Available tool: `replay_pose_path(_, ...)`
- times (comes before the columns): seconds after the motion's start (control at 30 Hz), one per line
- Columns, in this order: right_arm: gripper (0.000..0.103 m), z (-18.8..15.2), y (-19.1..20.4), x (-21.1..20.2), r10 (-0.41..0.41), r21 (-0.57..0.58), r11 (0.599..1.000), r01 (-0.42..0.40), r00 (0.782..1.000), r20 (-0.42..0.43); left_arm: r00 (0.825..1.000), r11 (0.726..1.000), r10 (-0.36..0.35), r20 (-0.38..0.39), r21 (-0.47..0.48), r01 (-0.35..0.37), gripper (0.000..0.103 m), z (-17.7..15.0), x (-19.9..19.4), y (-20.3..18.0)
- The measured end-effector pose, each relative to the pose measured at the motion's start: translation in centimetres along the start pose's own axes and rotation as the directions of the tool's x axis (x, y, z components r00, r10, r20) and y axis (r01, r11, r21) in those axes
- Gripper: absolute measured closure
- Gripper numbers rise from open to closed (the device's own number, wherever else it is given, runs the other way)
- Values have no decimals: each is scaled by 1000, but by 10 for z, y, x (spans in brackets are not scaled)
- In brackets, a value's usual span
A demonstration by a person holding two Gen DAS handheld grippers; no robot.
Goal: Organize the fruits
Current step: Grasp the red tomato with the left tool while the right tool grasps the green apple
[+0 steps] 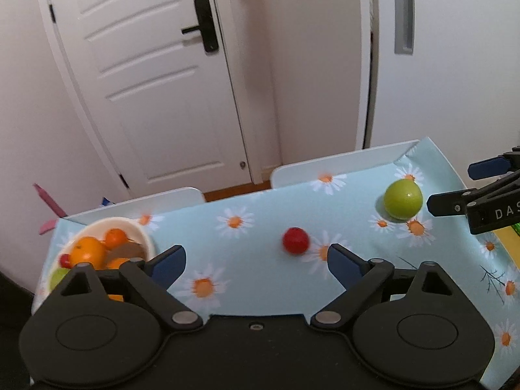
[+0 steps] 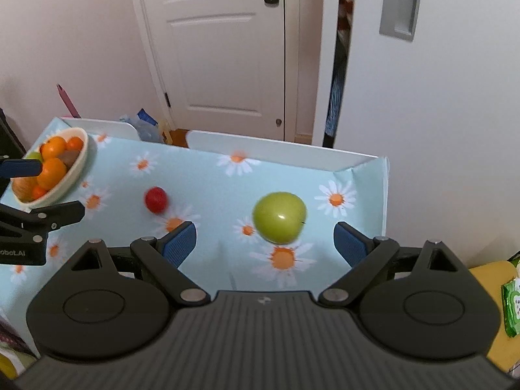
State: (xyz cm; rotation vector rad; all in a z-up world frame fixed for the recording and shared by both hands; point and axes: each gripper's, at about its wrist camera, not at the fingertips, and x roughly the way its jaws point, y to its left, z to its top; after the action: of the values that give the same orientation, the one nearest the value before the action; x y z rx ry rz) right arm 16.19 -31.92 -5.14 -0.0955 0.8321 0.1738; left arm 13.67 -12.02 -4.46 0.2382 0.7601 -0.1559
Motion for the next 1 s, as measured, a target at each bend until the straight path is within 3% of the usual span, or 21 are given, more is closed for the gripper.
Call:
replay_pose_path(0.3,0,-7,-16,38,29,-18,999,-29,999,-17,999,1000,-14,-51,18,15,19,1,61,-28)
replay_pose_path(0.47,0,-8,-16,53,34,-5,999,-34,999,-19,998,999,0,-70,36,3,37,3,91,-32)
replay_pose_path(0.73,0,-8,-19,69,33,42,999,-32,999,-15,996,999,-12,-86,48,16,52,1,117,-35)
replay_pose_path(0.83,1,-8,-19,73,35,47,998,-34,999,-20,995,998,-28,-97,49,33,66,-1,122,-36)
replay_pose_path(1.0,7,-7,-17,78,33,47,998,-32,999,-17,995,998,-31,-97,45,36,66,-2,121,-37)
